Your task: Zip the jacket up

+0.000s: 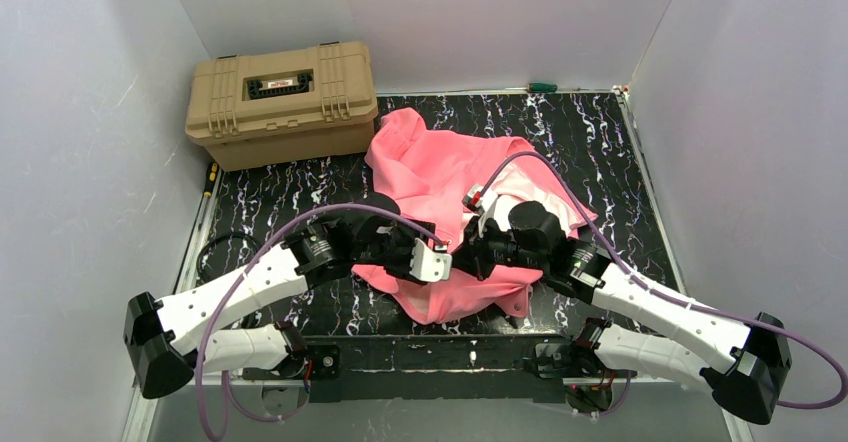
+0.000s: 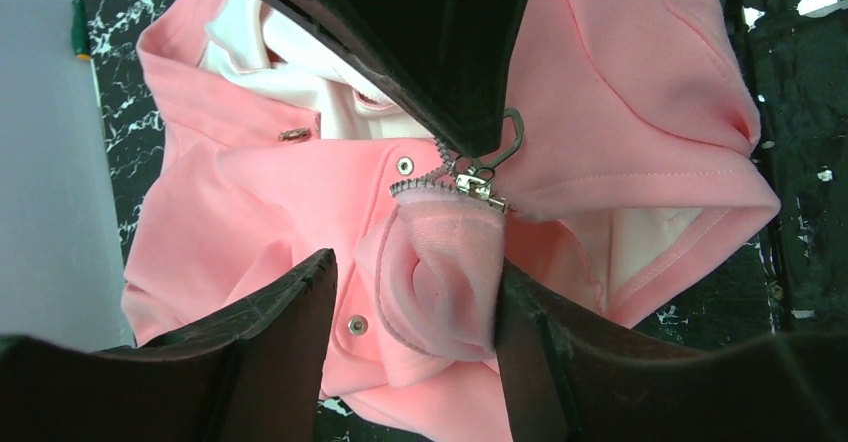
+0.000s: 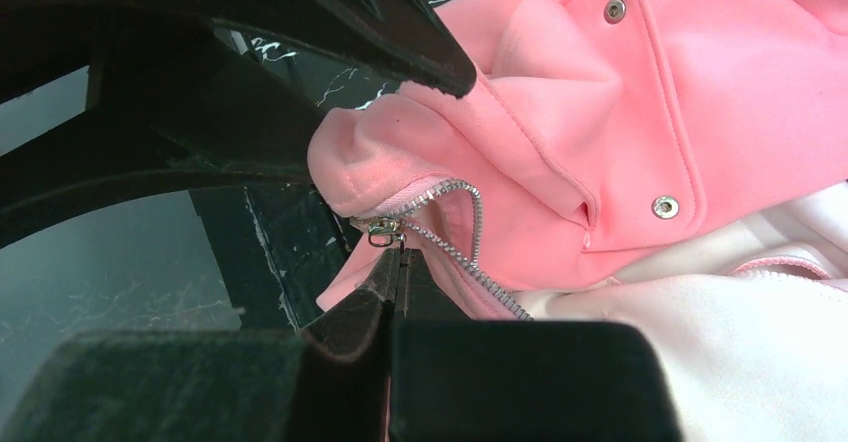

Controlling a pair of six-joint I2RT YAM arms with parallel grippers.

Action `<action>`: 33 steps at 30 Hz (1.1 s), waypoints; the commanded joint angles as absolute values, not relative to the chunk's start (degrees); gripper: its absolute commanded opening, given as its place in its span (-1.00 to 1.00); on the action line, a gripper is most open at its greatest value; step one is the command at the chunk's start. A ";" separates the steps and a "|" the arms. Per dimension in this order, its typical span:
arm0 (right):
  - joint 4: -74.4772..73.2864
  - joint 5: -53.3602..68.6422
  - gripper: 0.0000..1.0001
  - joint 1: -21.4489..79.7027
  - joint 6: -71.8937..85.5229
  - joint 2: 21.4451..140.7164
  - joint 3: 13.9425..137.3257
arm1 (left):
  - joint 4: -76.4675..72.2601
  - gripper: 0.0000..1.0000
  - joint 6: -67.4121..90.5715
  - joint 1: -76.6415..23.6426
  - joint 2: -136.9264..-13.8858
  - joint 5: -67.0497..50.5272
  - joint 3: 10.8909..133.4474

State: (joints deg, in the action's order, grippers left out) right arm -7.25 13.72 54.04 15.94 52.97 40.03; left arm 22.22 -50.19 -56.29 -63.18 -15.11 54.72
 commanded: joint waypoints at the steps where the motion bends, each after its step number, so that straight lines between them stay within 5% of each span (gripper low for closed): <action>1: -5.72 14.78 -0.97 53.41 15.91 52.94 43.61 | 21.34 0.12 -48.55 -57.24 -58.82 -12.97 53.86; 14: -6.04 16.93 -0.97 51.86 16.00 53.24 44.21 | 17.23 0.03 -52.89 -61.52 -58.19 -12.47 50.89; 33: -6.98 18.66 -0.97 50.65 16.52 52.95 44.95 | 21.57 -0.98 -56.42 -61.69 -60.65 -14.92 52.27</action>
